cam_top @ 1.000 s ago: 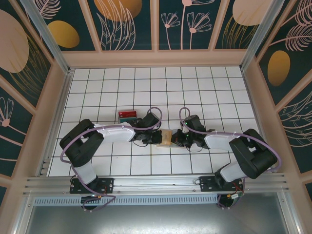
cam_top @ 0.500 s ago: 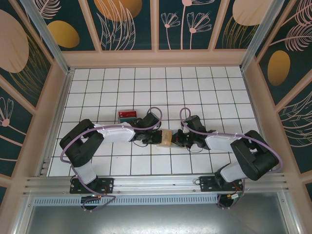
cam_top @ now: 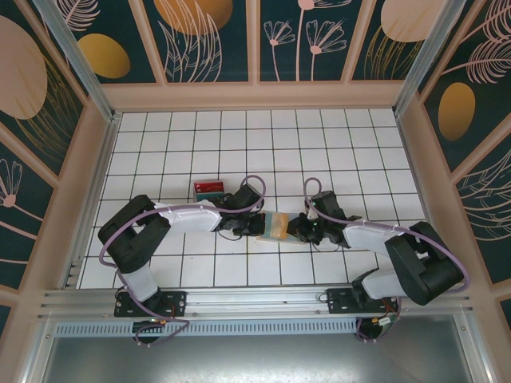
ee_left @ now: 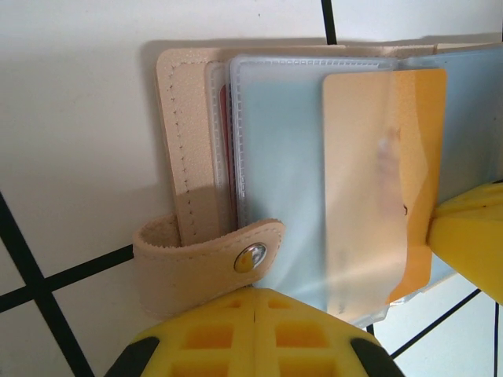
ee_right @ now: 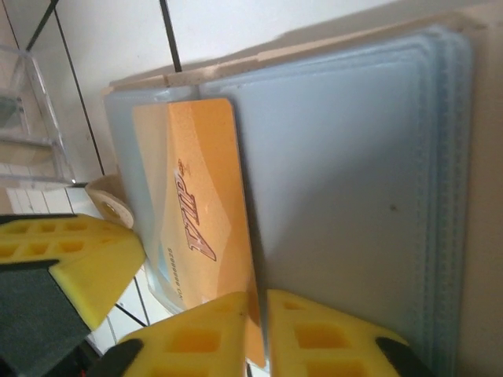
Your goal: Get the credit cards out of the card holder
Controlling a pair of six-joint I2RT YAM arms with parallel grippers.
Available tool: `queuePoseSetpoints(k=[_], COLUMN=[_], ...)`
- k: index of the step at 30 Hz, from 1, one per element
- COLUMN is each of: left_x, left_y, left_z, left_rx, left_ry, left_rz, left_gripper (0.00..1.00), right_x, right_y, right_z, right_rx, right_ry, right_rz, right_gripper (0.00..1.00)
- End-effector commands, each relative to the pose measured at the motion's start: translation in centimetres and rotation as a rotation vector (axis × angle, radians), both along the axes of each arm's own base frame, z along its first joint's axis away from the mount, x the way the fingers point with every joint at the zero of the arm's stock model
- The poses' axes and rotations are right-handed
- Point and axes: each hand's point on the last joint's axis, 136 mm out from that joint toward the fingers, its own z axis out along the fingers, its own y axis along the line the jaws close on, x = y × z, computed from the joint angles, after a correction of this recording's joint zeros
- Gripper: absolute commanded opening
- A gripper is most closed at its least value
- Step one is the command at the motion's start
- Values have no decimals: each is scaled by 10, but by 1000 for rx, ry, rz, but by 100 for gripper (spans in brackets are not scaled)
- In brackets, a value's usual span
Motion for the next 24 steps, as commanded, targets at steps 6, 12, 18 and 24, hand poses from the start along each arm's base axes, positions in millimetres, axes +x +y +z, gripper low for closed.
queuePoseSetpoints(k=[6, 12, 18, 24], left_x=[-9, -9, -8, -7], left_y=[22, 20, 20, 18], left_z=[-27, -27, -27, -27], left_rx=[104, 98, 100, 101], left_ry=[55, 58, 59, 59], left_rz=[10, 7, 9, 5], left_gripper=[3, 4, 4, 4], right_x=[10, 12, 6, -2], right_y=[6, 7, -5, -25], right_z=[5, 0, -3, -1], right_rx=[7, 0, -35, -45], right_ry=[-24, -14, -9, -12], right_rz=[20, 15, -8, -43], right_gripper=[24, 11, 0, 0])
